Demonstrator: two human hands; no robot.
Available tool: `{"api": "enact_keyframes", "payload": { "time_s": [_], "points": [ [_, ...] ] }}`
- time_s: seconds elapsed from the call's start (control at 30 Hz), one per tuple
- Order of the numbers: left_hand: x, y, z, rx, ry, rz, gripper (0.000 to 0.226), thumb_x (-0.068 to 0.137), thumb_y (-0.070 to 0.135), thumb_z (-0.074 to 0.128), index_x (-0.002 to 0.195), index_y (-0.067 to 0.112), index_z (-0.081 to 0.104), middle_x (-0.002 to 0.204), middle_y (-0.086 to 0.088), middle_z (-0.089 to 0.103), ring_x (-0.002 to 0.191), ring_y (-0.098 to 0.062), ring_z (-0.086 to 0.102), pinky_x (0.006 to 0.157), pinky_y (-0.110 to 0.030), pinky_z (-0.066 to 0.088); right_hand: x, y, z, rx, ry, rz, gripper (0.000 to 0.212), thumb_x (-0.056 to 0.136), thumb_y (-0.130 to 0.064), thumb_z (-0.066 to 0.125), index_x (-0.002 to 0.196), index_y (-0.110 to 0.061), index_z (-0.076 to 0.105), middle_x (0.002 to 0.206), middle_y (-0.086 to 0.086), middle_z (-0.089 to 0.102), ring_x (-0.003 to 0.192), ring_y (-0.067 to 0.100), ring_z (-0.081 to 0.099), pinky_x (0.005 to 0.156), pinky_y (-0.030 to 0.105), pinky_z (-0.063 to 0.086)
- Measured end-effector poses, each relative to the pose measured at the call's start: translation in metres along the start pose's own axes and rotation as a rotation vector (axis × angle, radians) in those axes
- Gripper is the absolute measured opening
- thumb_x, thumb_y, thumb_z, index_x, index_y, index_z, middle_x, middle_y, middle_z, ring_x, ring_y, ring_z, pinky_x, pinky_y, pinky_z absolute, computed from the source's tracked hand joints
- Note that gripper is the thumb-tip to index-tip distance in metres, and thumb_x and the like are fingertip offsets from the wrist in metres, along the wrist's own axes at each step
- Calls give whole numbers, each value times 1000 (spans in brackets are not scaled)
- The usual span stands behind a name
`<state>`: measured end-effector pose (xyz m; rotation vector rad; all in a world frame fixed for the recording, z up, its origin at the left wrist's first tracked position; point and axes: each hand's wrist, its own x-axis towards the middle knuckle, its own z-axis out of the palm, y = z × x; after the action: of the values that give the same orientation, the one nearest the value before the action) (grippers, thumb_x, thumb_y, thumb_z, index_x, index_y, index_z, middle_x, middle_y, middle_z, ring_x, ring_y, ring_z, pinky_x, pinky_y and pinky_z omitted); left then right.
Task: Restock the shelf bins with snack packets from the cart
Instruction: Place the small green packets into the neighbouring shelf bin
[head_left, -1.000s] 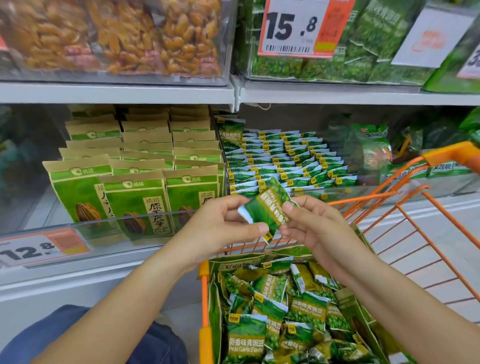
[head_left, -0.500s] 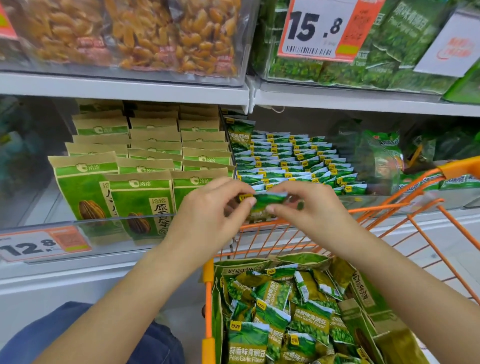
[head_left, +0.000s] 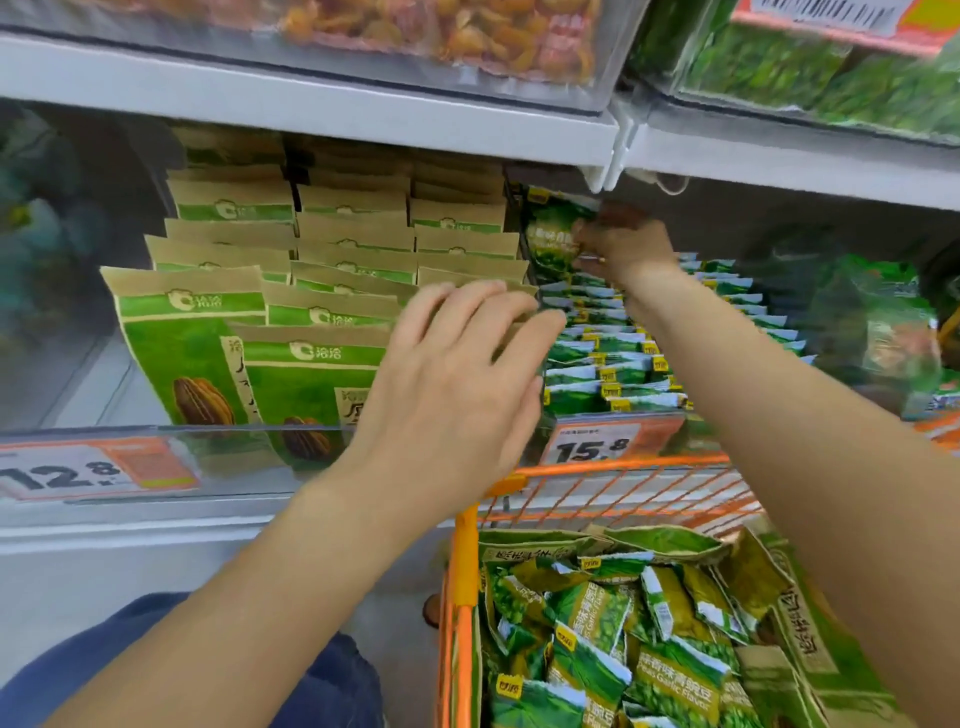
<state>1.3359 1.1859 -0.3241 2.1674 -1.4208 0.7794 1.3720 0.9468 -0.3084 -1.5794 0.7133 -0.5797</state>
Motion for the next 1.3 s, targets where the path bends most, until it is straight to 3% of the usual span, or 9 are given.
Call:
{"api": "enact_keyframes", "payload": {
  "time_s": [0.3,0.43,0.53,0.63,0.8,0.93,1.03,1.13,1.3],
  "points": [
    [1,-1,-1,5,-14,0,38,87,22,59,123,12,62,120,-7,62,118,-30,53,105,-43,32,5,26,0,-179,133,-32,43,74,-20,82,105,-16,53,87,-1,61,95,22,65,87,43,55],
    [-2,1,-3,17,-31,-21,41,85,26,60,124,12,62,126,-9,60,127,-32,47,114,-47,24,-56,8,-32,-116,100,-267,32,84,-13,71,111,-13,54,83,2,64,74,15,65,71,29,56],
    [-2,9,-7,-41,24,7,40,87,26,60,123,10,62,127,-11,59,128,-32,45,117,-46,19,-126,6,-63,-137,-53,-429,8,91,-10,64,91,-18,60,68,5,60,56,8,59,58,21,50],
    [-9,30,-9,-214,29,100,28,90,21,58,112,8,68,115,-8,65,115,-29,55,110,-38,32,-184,29,-87,-458,-294,-506,16,91,-29,63,79,-20,63,63,-2,62,55,9,59,55,22,47],
    [-35,57,12,-273,-380,281,31,90,33,41,93,19,68,90,3,67,84,-20,67,64,-32,53,-236,81,-87,-1226,-901,-424,41,88,-58,53,105,-23,68,98,-6,69,88,14,63,69,26,45],
    [-37,54,17,-239,-473,246,30,88,38,40,90,25,67,81,8,66,74,-16,66,51,-25,47,-245,107,-72,-1350,-992,-374,38,88,-50,59,108,-18,66,100,1,70,93,23,62,69,31,46],
    [-35,54,12,-334,-500,184,23,94,33,47,99,25,68,90,9,68,83,-13,65,63,-28,50,-240,108,-75,-1118,-1028,-174,15,89,-31,65,95,-17,67,94,-1,72,85,12,63,69,24,44],
    [-22,49,2,-786,-535,-168,14,94,23,60,101,20,72,89,7,72,83,-9,66,76,-23,52,-230,86,-91,-774,-919,-85,7,93,-20,61,86,-21,60,83,-8,68,78,0,62,74,15,46],
    [-5,35,-15,-1301,-558,-551,37,82,43,55,107,19,66,87,9,72,83,-6,69,70,-20,55,-216,30,-114,-275,-535,-83,6,86,-12,64,85,-9,58,62,-2,65,70,19,71,68,26,57]
  ]
}}
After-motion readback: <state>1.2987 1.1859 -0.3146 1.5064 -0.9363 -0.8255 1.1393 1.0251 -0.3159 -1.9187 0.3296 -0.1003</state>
